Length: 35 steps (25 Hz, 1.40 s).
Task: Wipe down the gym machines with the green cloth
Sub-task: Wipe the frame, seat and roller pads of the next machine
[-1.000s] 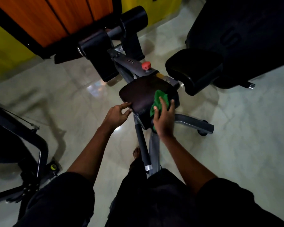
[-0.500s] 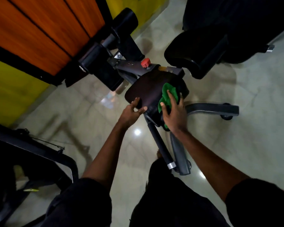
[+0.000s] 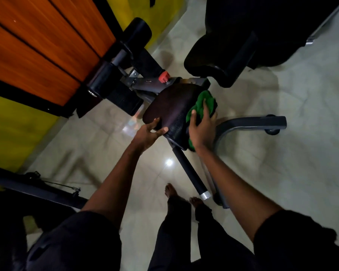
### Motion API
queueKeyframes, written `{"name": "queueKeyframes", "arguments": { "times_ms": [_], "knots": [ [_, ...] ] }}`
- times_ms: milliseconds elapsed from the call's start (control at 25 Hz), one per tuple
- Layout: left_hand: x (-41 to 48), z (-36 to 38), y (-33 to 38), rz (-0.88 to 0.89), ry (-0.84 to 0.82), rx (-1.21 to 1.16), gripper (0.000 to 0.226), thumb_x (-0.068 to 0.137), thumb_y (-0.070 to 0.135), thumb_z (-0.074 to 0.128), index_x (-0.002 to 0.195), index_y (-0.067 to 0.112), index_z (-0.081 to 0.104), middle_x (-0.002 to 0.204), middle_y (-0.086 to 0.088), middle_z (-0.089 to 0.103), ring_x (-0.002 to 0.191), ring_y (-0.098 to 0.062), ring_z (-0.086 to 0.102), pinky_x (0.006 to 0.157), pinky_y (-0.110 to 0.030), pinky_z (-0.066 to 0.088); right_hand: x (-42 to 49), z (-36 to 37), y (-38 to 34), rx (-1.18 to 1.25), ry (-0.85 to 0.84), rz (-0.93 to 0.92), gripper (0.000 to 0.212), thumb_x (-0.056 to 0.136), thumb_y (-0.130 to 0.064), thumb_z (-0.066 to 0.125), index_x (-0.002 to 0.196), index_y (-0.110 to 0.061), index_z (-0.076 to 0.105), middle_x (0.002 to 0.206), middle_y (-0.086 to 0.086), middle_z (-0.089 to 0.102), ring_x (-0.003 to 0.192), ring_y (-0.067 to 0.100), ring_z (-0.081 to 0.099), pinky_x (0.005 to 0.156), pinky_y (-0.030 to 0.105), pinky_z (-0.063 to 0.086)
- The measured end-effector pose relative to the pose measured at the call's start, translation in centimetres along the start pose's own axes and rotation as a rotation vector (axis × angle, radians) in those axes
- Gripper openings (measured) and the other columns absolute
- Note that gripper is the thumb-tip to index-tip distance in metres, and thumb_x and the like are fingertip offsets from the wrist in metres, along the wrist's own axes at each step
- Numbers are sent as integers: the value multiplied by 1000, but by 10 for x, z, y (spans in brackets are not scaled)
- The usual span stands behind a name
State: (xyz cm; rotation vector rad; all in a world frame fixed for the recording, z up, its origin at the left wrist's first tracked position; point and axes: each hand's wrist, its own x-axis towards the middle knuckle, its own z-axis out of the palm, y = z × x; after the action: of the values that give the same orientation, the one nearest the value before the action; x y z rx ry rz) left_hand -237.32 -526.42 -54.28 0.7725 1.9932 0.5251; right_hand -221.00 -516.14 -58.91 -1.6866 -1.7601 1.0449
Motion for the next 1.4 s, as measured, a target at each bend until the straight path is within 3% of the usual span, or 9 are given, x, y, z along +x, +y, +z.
{"name": "queueKeyframes", "arguments": {
  "times_ms": [120,280,400,520,680,840,1080,1240,1400],
  "knots": [
    [3,-4,-4,0,5,38,66,94,52,59,152,29,36,158,8,33,142,-13,35,120,-37,27,-26,5,11,22,-30,2,58,100,-48,43,151,-20,42,149,23,38,129,40,46,101,46,46],
    [9,-12,-16,57,-19,69,49,102,27,51,149,33,40,155,11,37,143,-12,35,120,-33,25,-8,4,-5,63,57,170,55,103,-46,44,153,-24,38,152,17,33,132,37,44,100,43,43],
    [12,-18,-24,86,-21,121,57,99,10,46,146,43,42,152,16,40,138,-7,37,119,-31,26,-22,12,-8,172,147,448,55,105,-44,42,154,-21,37,157,18,32,138,35,39,105,35,34],
    [17,-26,-34,109,-66,89,66,94,2,47,141,49,46,149,17,42,135,-5,36,118,-29,28,-53,27,-13,252,220,503,54,104,-44,43,152,-18,41,150,17,44,128,36,50,97,33,40],
    [26,-41,-39,141,-172,-111,58,94,-6,49,142,26,53,142,13,46,132,-3,36,110,-22,32,-65,45,-22,323,390,620,54,102,-44,47,149,-17,44,144,17,48,121,39,54,92,40,46],
    [36,-47,-57,196,-153,-165,46,95,-2,52,137,17,59,148,1,50,137,-14,44,116,-31,34,-72,65,-31,348,521,686,58,99,-48,50,147,-16,44,144,24,43,125,43,49,101,48,45],
    [47,-59,-71,88,-196,-241,40,97,13,54,134,26,62,142,0,55,129,-15,49,111,-31,37,-110,98,-50,34,549,330,52,98,-43,51,137,-8,54,125,31,51,112,48,52,95,49,44],
    [44,-77,-84,50,-187,-354,38,100,10,52,137,14,57,132,4,55,120,-7,49,96,-19,34,-107,70,-22,-566,220,-334,49,89,-28,63,137,-28,55,136,20,48,123,40,47,99,52,39],
    [33,-90,-121,-12,-147,-395,39,98,7,52,137,13,57,130,4,52,116,-7,48,94,-21,33,-90,36,-25,-825,-19,-807,46,84,-18,54,128,-21,68,137,11,48,130,34,42,103,47,31]
  ]
}}
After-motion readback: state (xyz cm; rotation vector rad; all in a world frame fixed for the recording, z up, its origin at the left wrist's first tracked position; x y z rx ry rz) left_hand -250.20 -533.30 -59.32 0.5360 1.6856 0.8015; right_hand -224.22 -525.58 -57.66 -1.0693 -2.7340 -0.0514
